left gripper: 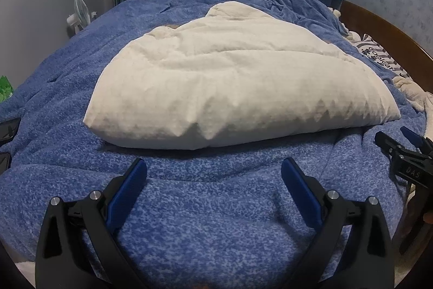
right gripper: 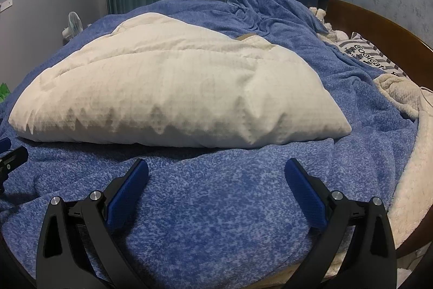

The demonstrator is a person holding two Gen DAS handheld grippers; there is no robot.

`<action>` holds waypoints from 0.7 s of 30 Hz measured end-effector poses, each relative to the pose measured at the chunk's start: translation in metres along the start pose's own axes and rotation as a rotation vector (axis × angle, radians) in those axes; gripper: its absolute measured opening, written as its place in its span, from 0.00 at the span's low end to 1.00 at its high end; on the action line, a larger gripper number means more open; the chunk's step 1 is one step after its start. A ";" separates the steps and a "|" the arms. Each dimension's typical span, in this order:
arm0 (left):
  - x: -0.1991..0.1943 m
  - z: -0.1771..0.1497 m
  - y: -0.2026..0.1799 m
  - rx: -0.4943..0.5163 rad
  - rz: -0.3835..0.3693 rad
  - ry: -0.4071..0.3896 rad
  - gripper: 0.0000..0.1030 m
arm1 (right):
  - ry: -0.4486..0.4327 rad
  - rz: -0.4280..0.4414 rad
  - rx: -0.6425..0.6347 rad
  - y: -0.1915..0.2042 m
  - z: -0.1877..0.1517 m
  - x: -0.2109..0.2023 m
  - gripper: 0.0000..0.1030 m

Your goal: Fold large clothes

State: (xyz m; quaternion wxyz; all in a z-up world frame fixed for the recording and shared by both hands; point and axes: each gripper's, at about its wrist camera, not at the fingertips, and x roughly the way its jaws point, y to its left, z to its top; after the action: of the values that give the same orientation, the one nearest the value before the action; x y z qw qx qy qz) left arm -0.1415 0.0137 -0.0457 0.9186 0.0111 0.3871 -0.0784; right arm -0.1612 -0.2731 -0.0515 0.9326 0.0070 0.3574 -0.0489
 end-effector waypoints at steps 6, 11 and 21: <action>0.000 0.000 0.001 0.006 0.001 0.003 0.92 | 0.000 0.000 -0.001 -0.001 0.000 0.000 0.95; 0.001 -0.001 0.000 0.007 0.001 0.005 0.92 | 0.001 -0.001 -0.003 -0.002 0.000 0.000 0.95; 0.003 -0.001 -0.001 0.012 0.006 0.010 0.92 | 0.007 0.000 -0.009 -0.013 -0.005 0.000 0.95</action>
State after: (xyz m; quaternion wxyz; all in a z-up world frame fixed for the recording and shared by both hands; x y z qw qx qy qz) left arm -0.1407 0.0122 -0.0483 0.9169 0.0182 0.3911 -0.0781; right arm -0.1656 -0.2854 -0.0546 0.9314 0.0028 0.3610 -0.0470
